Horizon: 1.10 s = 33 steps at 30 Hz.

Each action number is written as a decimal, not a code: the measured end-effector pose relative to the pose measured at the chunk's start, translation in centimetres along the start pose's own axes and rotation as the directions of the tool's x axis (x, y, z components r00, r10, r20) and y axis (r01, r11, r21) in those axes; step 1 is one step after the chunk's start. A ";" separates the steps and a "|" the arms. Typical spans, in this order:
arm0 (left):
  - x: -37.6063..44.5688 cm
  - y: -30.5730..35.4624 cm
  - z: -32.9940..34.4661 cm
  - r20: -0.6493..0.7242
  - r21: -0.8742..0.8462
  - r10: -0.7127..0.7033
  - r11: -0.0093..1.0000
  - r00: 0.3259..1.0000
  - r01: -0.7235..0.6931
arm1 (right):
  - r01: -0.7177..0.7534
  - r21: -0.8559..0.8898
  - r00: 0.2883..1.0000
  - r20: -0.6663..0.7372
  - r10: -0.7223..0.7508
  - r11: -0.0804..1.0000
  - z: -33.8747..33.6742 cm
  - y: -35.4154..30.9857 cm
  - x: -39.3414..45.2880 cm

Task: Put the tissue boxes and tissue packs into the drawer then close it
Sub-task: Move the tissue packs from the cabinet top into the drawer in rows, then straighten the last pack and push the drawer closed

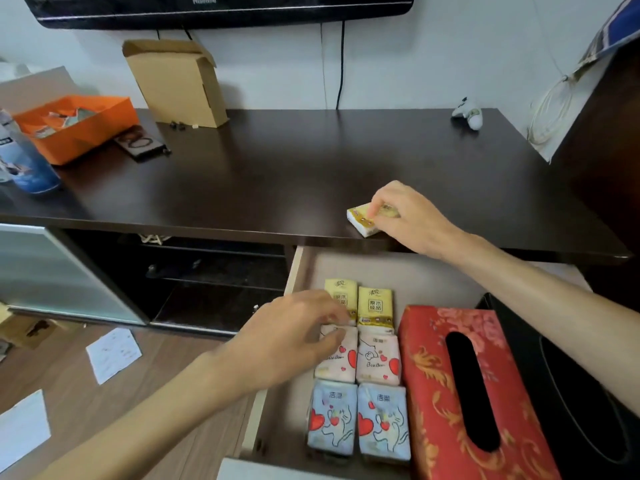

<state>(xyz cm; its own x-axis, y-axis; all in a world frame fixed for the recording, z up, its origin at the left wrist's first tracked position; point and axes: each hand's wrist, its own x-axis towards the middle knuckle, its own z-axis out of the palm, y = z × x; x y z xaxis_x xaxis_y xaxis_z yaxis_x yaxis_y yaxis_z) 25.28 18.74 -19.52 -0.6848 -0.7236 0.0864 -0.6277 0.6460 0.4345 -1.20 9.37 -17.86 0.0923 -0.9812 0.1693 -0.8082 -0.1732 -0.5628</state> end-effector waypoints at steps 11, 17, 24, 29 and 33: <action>-10.2 2.8 2.9 -0.025 0.016 -0.040 0.999 0.999 0.041 | 0.013 -0.152 0.997 -0.071 -0.024 0.988 0.0 -3.4 -2.5; -13.0 3.7 4.3 -0.079 -0.008 -0.056 0.998 0.995 0.056 | 0.176 -0.133 0.954 0.267 -0.135 0.975 2.3 -4.5 -14.0; -13.4 4.3 4.8 -0.149 0.024 -0.049 0.998 0.988 0.053 | 0.214 -0.211 0.940 0.311 -0.142 0.954 4.5 -3.2 -15.7; -13.5 4.0 5.0 -0.159 0.041 -0.021 0.999 0.987 0.028 | 0.204 -0.220 0.939 0.318 -0.128 0.954 5.4 -3.0 -15.1; -13.4 3.8 5.1 -0.163 0.051 0.008 0.999 0.987 0.001 | 0.170 -0.144 0.934 0.339 -0.113 0.975 4.5 -3.7 -15.5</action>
<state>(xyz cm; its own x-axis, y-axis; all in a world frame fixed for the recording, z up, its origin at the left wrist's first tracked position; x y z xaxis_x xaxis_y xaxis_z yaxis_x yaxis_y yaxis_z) 30.21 32.14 -23.60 -0.6202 -0.7486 0.2345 -0.6461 0.6570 0.3884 2.95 24.84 -22.09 0.3746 -0.9257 -0.0524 -0.8560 -0.3236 -0.4032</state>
